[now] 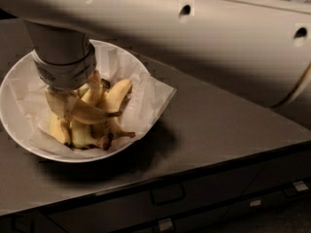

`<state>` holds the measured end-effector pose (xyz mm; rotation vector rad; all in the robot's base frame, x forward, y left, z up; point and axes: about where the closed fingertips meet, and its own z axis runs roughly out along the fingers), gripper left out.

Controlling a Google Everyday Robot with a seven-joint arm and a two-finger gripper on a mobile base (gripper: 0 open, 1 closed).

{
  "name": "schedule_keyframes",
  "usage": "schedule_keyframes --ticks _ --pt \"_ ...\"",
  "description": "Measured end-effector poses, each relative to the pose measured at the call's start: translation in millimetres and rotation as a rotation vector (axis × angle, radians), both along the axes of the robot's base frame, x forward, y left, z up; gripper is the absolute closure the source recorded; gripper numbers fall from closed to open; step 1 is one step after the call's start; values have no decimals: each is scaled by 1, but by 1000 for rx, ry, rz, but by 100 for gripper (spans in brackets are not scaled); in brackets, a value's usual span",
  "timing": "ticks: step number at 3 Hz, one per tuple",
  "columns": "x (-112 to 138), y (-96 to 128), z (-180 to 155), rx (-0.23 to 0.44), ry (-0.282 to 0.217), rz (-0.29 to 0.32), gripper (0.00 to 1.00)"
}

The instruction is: Pick banana from white bowl

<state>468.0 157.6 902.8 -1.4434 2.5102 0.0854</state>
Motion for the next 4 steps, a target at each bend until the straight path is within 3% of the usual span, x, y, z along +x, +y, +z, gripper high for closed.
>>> schedule_keyframes --ticks 2,3,4 --pt "0 0 0 0 0 0 100" --pt "-3 -7 7 25 -11 24 100" --pt "-7 -17 17 96 -30 82 100"
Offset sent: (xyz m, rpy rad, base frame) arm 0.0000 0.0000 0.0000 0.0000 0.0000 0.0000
